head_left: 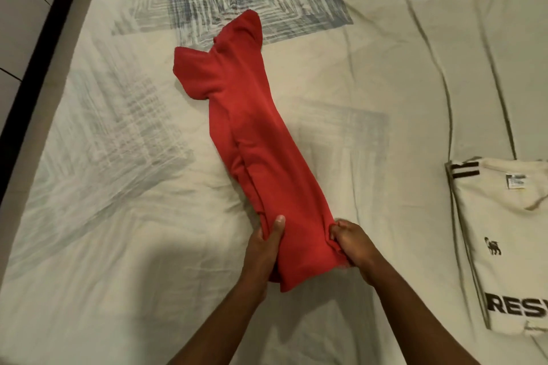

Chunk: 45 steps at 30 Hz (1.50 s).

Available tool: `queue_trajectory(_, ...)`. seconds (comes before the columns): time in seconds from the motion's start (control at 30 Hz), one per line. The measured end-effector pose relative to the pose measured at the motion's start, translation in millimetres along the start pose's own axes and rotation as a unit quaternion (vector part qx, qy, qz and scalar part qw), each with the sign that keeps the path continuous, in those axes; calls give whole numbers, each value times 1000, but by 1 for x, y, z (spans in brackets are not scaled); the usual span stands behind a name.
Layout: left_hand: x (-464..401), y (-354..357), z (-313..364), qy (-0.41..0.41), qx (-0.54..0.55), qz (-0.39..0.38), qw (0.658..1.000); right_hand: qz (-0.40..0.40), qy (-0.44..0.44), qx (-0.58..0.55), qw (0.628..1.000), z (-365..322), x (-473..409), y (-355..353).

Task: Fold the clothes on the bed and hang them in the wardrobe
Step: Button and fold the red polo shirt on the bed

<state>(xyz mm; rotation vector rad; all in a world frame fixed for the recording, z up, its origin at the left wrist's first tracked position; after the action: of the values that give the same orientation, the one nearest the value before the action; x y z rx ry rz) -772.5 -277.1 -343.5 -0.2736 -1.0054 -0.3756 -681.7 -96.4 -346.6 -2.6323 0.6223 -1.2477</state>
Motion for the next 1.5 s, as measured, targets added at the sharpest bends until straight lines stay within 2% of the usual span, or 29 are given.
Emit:
queue_trajectory(0.1,12,9,-7,-14,41,17,999,53,-53,209,975,1,16,-14)
queue_trajectory(0.17,17,13,-3,-8,89,20,996,119,-150,277,942,-20,33,-13)
queue_trajectory(0.23,19,18,2,5,111,-5,994,93,-254,214,939,-48,49,8)
queue_trajectory(0.3,26,21,11,29,90,-34,995,24,-284,133,949,-64,57,31)
queue_trajectory(0.33,29,20,16,43,84,-47,994,16,-290,116,950,-67,55,38)
queue_trajectory(0.47,29,0,30,84,69,-47,993,71,-355,120,924,-88,48,31)
queue_trajectory(0.53,25,-21,35,102,69,-6,992,99,-342,75,932,-93,44,22)
queue_trajectory(0.6,25,-45,38,104,119,36,987,156,-265,-52,950,-80,32,4)
queue_trajectory(0.63,25,-57,37,98,154,51,982,198,-216,-132,947,-69,26,-8)
queue_trajectory(0.7,29,-79,28,75,203,73,974,270,-126,-277,913,-47,17,-31)
queue_trajectory(0.73,30,-88,20,55,191,84,976,293,-94,-321,895,-37,14,-40)
queue_trajectory(0.83,26,-111,-15,-33,31,120,992,336,-38,-347,875,-5,9,-57)
queue_trajectory(0.93,21,-125,-31,-96,-202,99,970,365,-13,-238,900,29,9,-65)
queue_trajectory(1.0,18,-129,-30,-117,-342,80,929,363,-2,-143,921,43,16,-65)
queue_trajectory(1.03,15,-130,-25,-105,-425,88,894,361,-9,-102,927,45,22,-64)
queue_trajectory(1.1,12,-131,1,-28,-537,173,825,345,-65,-49,935,39,33,-59)
queue_trajectory(1.13,15,-126,20,24,-535,217,816,330,-101,-38,938,33,39,-53)
queue_trajectory(1.17,14,-120,38,75,-501,246,827,308,-130,-33,942,26,45,-45)
queue_trajectory(1.23,-2,-99,73,140,-419,226,868,242,-183,26,952,14,52,-26)
queue_trajectory(1.3,-23,-68,101,156,-314,151,924,154,-226,128,953,6,58,2)
queue_trajectory(1.37,-39,-32,124,124,-155,61,978,77,-261,209,939,0,64,28)
queue_trajectory(1.43,-55,-9,152,91,-12,22,995,27,-263,232,936,1,66,41)
queue_trajectory(1.5,-74,-8,183,86,129,24,988,28,-238,201,950,7,61,35)
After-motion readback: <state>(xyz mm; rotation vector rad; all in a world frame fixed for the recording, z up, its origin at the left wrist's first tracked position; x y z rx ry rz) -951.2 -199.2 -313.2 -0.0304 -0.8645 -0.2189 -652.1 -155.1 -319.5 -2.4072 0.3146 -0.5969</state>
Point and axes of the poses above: each hand's wrist, its own x-axis away from the middle knuckle, its own y-axis out of the palm, z = x × y, the point moved 7 cm from there along -x, towards the middle knuckle, and after that the axes turned 9 degrees about -y, right-handed, at the moved point
